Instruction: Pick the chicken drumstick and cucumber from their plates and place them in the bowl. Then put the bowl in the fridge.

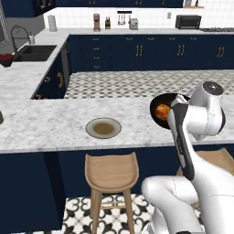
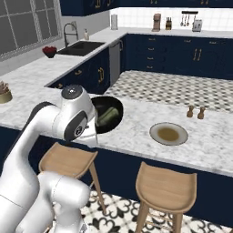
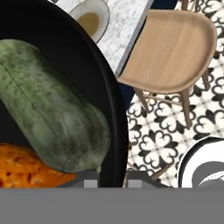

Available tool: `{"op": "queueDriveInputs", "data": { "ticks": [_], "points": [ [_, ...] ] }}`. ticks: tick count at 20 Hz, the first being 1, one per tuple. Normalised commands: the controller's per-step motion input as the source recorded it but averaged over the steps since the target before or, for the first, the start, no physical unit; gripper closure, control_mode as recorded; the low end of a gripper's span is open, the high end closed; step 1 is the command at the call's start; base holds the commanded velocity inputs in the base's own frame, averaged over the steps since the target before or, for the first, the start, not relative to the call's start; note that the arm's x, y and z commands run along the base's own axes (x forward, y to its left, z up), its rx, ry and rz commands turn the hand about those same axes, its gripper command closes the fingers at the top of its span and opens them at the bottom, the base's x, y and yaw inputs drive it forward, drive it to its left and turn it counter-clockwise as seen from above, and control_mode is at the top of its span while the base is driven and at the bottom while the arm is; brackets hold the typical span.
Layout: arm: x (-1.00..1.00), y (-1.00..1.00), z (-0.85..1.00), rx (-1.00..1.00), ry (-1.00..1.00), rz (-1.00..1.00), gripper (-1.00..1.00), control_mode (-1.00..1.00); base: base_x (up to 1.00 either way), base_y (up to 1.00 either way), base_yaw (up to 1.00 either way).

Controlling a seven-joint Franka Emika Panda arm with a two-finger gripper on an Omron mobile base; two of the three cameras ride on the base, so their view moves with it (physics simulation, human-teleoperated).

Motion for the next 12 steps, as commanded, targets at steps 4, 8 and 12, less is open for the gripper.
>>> {"op": "queueDriveInputs", "data": {
  "ticks": [4,8,12],
  "points": [
    [0.00,0.00,0.00,0.00,0.00,0.00,1.00,1.00,-0.93,-0.14,-0.23],
    [0.00,0.00,0.00,0.00,0.00,0.00,1.00,1.00,-0.18,-0.54,-0.67],
    [0.00,0.00,0.00,0.00,0.00,0.00,1.00,1.00,0.00,-0.27,-0.89]
  ]
}}
